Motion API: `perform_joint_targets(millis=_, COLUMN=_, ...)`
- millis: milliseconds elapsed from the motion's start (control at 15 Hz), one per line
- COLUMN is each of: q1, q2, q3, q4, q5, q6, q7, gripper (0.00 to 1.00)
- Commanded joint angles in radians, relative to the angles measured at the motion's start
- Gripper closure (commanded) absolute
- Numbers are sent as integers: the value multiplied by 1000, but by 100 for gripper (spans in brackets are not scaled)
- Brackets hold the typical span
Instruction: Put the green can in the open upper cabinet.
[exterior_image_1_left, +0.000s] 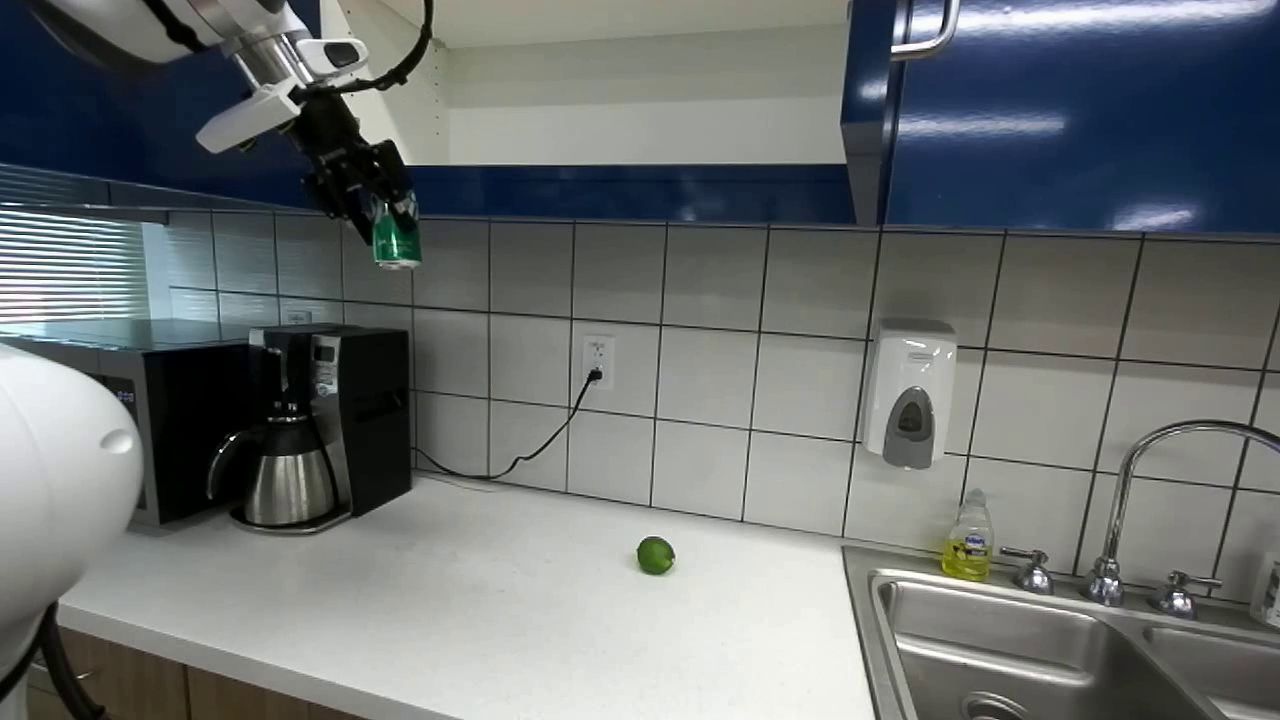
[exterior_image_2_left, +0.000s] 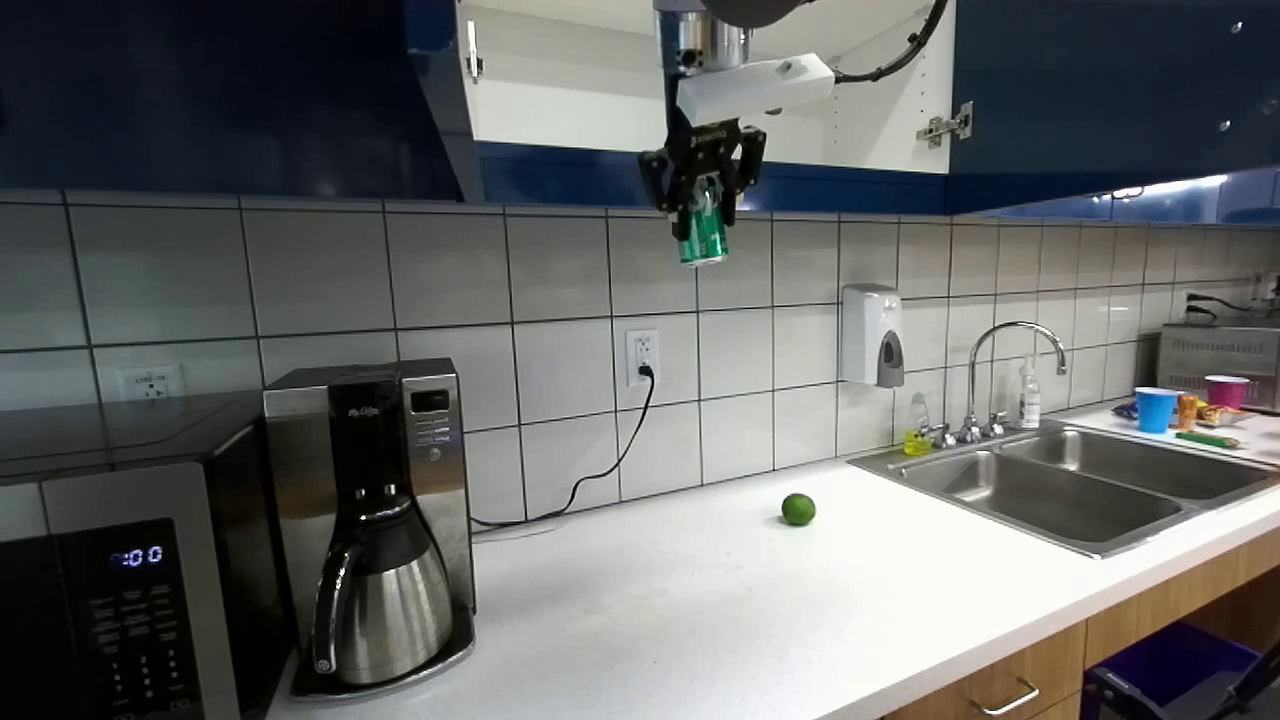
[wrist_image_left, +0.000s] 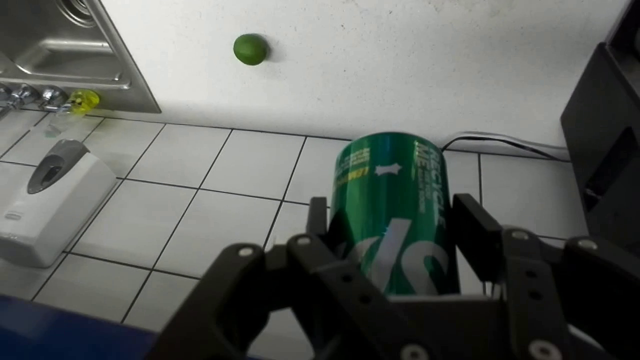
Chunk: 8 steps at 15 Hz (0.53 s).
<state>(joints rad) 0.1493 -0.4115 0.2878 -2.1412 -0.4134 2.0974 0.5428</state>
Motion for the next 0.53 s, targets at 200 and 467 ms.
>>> perform_joint_targets(millis=200, q1=-25, q2=17, q3=33, q4=166, q5=-1, q6=-106, q7=-61, gripper=61)
perform_joint_targets(millis=467, q1=-27, q2=33, q3=39, q4=246, q5=-9, q6=-142, q7=-79, gripper=61)
